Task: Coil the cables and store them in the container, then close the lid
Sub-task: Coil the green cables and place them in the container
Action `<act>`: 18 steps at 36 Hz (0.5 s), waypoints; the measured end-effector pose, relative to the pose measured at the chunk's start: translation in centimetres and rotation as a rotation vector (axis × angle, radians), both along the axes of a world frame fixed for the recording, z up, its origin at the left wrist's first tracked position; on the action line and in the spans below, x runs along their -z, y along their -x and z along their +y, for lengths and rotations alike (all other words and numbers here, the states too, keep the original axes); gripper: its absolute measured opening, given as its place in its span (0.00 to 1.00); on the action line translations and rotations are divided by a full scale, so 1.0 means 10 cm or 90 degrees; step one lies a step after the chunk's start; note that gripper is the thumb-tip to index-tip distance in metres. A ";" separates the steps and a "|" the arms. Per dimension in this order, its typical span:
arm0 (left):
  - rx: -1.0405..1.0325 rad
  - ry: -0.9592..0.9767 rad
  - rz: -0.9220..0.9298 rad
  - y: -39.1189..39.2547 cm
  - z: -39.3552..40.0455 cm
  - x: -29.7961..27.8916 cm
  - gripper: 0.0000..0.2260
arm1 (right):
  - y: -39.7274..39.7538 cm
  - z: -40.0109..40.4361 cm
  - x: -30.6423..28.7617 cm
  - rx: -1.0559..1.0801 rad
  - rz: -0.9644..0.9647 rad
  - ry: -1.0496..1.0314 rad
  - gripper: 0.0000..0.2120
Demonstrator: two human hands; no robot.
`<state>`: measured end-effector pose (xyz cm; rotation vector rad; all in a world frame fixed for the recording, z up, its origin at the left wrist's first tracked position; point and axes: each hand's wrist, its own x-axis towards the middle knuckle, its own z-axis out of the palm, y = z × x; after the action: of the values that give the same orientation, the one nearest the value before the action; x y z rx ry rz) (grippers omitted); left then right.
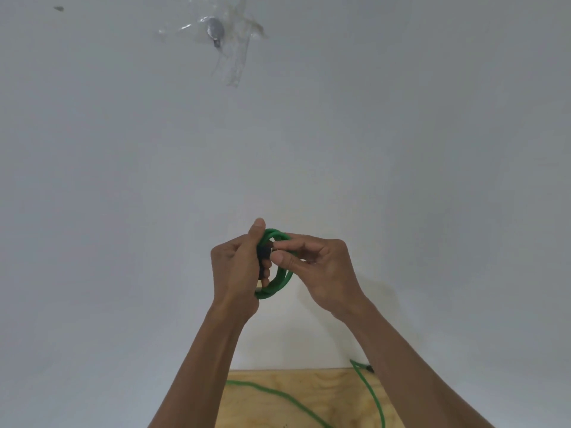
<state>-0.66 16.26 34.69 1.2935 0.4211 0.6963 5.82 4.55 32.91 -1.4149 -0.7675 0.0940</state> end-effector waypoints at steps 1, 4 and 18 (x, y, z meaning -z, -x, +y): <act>0.000 -0.025 -0.006 0.00 0.00 0.01 0.20 | 0.00 0.00 0.01 0.005 0.007 -0.010 0.07; -0.004 -0.089 -0.007 0.00 0.00 0.06 0.17 | 0.01 0.00 0.02 0.027 0.001 -0.039 0.06; 0.107 -0.228 -0.017 0.07 0.12 0.13 0.13 | -0.05 -0.03 -0.16 -0.060 0.267 0.014 0.20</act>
<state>-1.38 17.42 33.44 1.6346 0.1660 0.6653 6.28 4.21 34.47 -1.3195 -0.4842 0.4577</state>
